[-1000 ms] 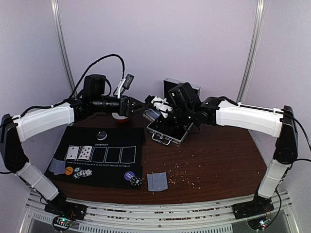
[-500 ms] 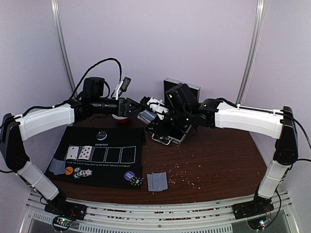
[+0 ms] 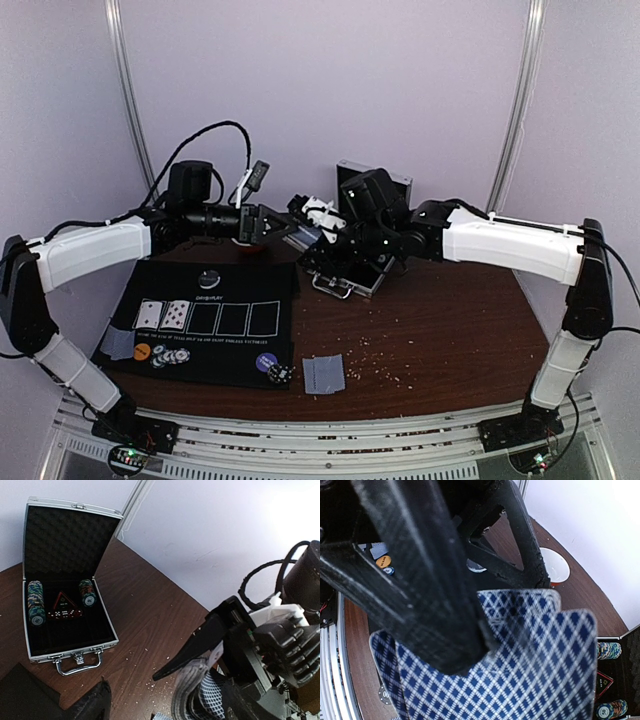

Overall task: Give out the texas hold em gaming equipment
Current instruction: Pick up the poker card from the face-down deck piles.

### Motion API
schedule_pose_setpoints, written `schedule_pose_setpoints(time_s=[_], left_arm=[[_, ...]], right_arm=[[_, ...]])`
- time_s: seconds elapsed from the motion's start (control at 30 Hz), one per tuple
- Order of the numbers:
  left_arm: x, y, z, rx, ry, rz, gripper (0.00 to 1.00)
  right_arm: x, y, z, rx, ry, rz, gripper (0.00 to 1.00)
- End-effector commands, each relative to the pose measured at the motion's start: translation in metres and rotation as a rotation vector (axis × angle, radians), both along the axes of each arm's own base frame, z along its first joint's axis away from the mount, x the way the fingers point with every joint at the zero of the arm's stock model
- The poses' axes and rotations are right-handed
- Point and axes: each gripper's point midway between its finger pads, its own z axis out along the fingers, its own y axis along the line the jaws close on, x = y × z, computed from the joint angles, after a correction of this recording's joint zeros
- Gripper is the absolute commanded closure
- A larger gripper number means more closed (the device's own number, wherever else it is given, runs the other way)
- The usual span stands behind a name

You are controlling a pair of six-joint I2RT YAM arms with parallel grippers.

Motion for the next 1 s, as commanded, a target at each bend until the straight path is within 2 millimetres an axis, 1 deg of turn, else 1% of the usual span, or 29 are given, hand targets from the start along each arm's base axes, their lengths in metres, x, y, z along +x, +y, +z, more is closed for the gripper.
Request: schedule_pose_setpoints(time_s=[0.0,0.07,0.13,0.2,0.23,0.33,0.4,0.43,0.53,0.67,0.8,0.87,0.97], left_arm=[[0.014,-0.005,0.000,0.043,-0.056,0.051,0.22],[0.014,-0.010,-0.001,0.043,-0.051,0.032,0.22],[0.017,-0.009,-0.003,0.059,-0.048,0.045,0.22],[0.017,-0.009,-0.006,0.072,-0.049,0.046,0.26],[0.016,-0.008,-0.008,0.084,-0.048,0.040,0.30],[0.015,-0.002,-0.012,0.154,-0.062,0.047,0.48],[0.018,0.005,-0.015,0.201,-0.079,0.084,0.56],[0.021,0.009,-0.017,0.224,-0.087,0.104,0.58],[0.026,0.014,-0.019,0.271,-0.095,0.136,0.62],[0.028,0.016,-0.016,0.278,-0.103,0.149,0.62],[0.031,0.020,-0.011,0.283,-0.122,0.174,0.63],[0.026,0.015,-0.006,0.252,-0.131,0.140,0.67],[0.013,0.005,0.002,0.180,-0.142,0.053,0.77]], right_arm=[[0.000,0.009,0.010,0.022,-0.019,0.020,0.56],[0.001,0.010,0.007,0.012,-0.022,0.017,0.56],[0.001,0.010,0.007,0.010,-0.023,0.016,0.56],[0.002,0.009,0.005,0.006,-0.025,0.015,0.56],[0.002,0.008,0.006,0.004,-0.028,0.014,0.56],[0.002,0.006,0.007,-0.004,-0.039,0.006,0.56],[0.002,0.005,0.007,-0.007,-0.043,0.006,0.56],[0.003,0.004,0.006,-0.011,-0.044,0.004,0.56],[0.004,0.004,0.004,-0.020,-0.046,0.001,0.56],[0.005,0.002,0.005,-0.026,-0.054,-0.005,0.56],[0.005,0.002,0.000,-0.041,-0.049,-0.002,0.56],[0.005,0.001,0.000,-0.045,-0.047,-0.002,0.56],[0.005,0.001,0.001,-0.044,-0.053,-0.001,0.56]])
